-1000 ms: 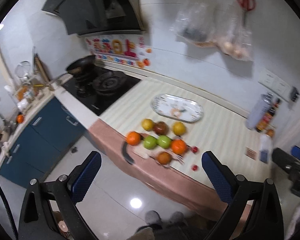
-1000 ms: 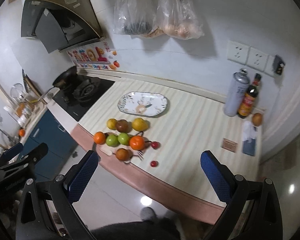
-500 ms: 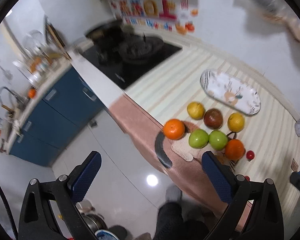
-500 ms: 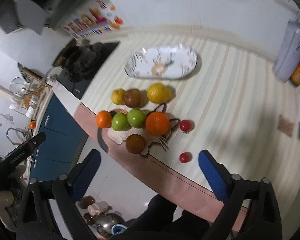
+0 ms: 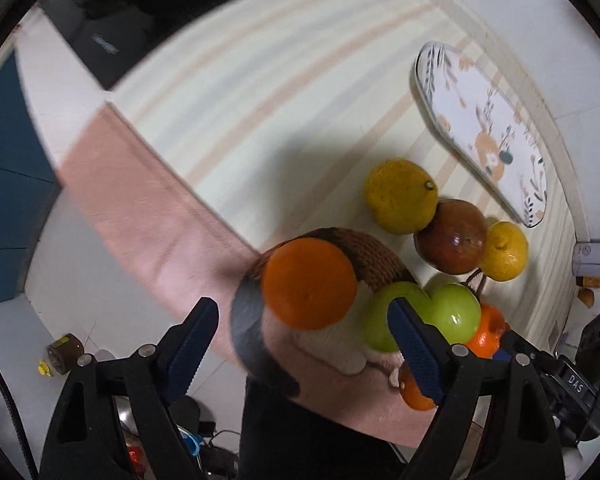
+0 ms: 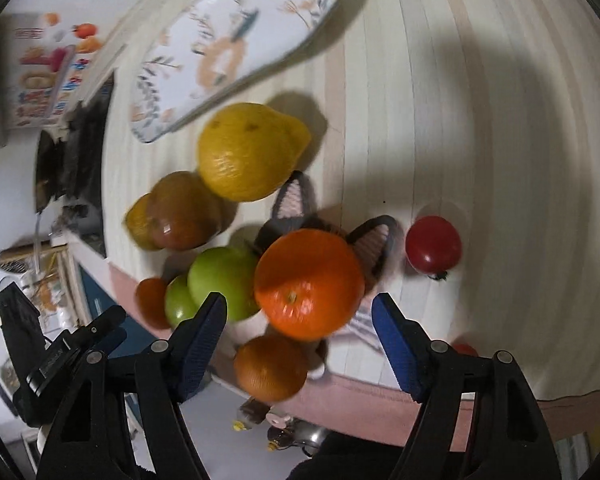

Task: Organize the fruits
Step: 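Grasp an orange with the left tool while the right tool grasps another orange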

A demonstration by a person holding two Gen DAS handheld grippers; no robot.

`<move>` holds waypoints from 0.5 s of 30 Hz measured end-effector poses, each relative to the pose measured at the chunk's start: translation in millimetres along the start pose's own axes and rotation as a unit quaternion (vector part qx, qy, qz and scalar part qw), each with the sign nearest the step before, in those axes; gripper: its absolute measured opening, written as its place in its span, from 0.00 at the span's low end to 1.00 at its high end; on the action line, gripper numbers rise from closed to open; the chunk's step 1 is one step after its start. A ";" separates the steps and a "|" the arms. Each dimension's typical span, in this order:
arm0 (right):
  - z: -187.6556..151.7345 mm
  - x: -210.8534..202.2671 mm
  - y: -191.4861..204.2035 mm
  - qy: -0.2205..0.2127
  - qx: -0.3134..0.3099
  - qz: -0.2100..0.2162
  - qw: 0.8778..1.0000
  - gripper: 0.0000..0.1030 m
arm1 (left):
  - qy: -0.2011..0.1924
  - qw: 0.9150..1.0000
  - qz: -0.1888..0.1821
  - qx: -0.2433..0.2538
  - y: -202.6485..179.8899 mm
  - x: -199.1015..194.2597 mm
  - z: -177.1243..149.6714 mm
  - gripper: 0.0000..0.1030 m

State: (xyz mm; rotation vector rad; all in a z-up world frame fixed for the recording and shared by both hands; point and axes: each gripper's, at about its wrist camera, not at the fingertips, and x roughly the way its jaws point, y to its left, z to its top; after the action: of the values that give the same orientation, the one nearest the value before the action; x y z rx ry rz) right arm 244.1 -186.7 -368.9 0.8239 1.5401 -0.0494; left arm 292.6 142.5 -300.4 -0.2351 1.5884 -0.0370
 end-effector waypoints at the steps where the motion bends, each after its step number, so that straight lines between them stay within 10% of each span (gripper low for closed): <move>1: 0.5 3.5 1.9 0.002 0.002 -0.007 1.000 0.73 | 0.009 1.000 -0.001 0.006 -1.6 7.9 5.2 0.84; 8: -1.5 8.9 16.3 0.002 -0.030 -0.066 0.997 0.63 | 0.043 0.999 -0.002 0.029 -10.0 36.8 16.5 0.84; 11: -2.5 9.3 21.1 0.001 -0.042 -0.074 0.996 0.64 | 0.049 0.998 0.004 0.039 -14.6 42.7 15.5 0.61; 15: 0.6 12.2 29.3 0.006 -0.049 -0.086 0.995 0.65 | 0.034 0.998 0.010 0.055 -18.3 43.1 13.8 0.61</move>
State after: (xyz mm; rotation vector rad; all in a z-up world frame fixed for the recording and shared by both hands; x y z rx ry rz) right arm 260.8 -159.7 -367.1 0.6140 1.6089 -0.0928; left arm 308.1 118.8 -340.2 -0.1344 1.6515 -0.1176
